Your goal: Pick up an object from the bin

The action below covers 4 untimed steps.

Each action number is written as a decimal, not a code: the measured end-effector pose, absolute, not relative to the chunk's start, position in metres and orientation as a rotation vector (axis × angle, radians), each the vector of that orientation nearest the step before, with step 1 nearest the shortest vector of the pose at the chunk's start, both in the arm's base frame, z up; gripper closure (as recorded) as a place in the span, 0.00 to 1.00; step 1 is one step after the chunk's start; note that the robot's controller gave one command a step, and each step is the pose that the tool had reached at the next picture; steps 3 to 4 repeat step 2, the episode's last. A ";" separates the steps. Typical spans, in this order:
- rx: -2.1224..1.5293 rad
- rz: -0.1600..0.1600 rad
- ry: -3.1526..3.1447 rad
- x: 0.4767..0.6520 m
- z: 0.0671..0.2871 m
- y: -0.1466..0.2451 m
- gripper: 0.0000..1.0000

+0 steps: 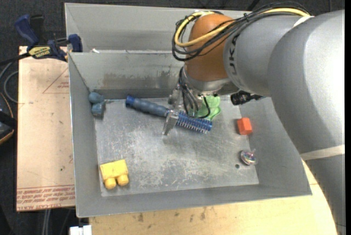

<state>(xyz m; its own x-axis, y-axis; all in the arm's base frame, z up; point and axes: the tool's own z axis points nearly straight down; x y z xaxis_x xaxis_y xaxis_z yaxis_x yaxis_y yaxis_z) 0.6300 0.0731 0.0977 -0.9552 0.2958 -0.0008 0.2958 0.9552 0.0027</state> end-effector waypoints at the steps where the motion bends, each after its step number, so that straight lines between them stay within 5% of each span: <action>1: 0.470 0.002 3.104 0.630 0.099 0.072 1.00; 2: 0.457 0.004 3.098 0.650 0.264 0.047 1.00; 4: 0.457 0.004 3.098 0.650 0.264 0.047 1.00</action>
Offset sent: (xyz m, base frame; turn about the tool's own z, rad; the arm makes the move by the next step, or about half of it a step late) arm 0.0000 0.0000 0.0000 0.0000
